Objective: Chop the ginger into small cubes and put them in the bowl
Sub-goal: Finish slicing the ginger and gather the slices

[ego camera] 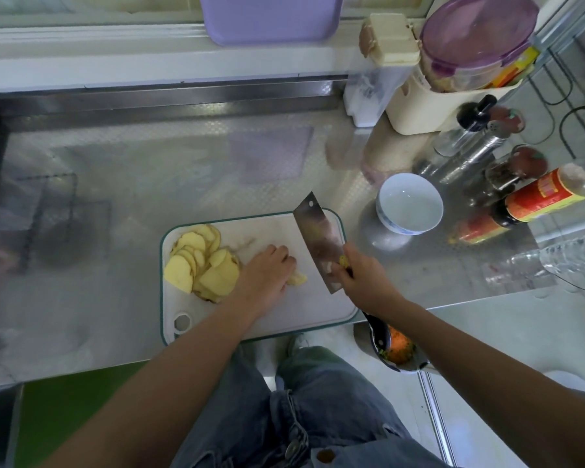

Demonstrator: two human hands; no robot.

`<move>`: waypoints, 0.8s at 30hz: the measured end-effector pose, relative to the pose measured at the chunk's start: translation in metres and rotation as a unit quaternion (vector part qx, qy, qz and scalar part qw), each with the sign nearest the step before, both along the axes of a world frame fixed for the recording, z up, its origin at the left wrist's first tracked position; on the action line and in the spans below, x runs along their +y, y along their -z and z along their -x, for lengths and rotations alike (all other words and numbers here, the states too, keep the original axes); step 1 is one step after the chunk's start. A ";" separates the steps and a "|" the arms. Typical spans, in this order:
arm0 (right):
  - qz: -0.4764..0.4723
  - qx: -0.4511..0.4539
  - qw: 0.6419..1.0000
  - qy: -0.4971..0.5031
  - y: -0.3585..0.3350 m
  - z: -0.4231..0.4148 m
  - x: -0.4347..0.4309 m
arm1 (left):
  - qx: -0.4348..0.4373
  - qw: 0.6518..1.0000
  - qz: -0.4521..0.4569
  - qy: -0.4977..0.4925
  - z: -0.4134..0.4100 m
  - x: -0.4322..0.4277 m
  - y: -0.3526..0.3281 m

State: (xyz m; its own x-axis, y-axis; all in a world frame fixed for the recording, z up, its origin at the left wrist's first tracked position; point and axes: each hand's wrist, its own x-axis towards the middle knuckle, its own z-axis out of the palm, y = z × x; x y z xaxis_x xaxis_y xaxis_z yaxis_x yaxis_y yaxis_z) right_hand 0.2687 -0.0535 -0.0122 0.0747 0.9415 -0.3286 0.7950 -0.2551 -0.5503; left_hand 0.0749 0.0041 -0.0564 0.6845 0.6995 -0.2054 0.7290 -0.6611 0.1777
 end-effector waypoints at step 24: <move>0.069 -0.151 0.979 -0.119 0.022 0.025 -0.012 | -0.170 0.947 0.067 -0.263 -0.009 -0.028 0.003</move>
State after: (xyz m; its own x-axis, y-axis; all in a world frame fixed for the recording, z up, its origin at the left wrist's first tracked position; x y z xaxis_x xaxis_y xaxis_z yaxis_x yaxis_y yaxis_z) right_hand 0.2440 -0.0651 -0.0343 -0.0283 0.8926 -0.4500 0.9622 -0.0978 -0.2543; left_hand 0.0844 -0.0239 -0.0595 0.2902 0.9457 -0.1465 0.8372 -0.1767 0.5176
